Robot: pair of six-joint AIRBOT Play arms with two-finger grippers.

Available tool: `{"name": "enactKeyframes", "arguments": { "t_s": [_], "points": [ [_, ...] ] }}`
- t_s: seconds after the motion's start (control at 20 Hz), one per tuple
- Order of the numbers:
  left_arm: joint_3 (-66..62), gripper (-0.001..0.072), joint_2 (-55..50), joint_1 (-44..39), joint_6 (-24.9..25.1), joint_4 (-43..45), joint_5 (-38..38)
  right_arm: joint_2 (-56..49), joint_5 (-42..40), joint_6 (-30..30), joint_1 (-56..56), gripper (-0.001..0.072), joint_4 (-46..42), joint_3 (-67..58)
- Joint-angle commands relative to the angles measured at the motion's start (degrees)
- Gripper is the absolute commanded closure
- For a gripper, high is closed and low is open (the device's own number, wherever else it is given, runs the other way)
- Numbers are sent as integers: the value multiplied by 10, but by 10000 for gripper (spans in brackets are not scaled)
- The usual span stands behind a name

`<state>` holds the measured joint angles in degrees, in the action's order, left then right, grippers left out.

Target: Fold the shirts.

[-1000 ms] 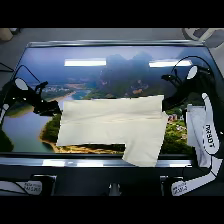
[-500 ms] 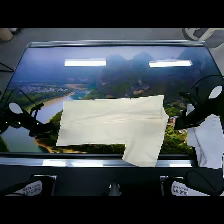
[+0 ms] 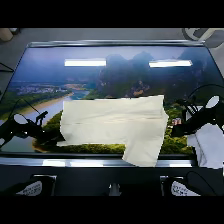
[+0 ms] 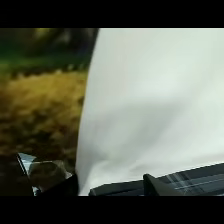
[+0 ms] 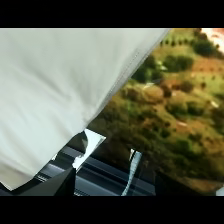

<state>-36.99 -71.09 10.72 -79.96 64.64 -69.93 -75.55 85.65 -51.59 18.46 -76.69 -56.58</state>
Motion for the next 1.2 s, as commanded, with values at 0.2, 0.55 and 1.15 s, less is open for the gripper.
{"name": "enactKeyframes", "arguments": {
  "t_s": [0.2,0.55,1.15],
  "points": [
    [14,680,-1,-22,1,-13,42,72,-56,-8,0,191,71,157],
    [14,680,6,-22,3,-13,35,111,-153,0,0,222,162,290],
    [-75,684,96,-22,41,-15,25,124,-151,107,0,690,236,136]
  ]
}}
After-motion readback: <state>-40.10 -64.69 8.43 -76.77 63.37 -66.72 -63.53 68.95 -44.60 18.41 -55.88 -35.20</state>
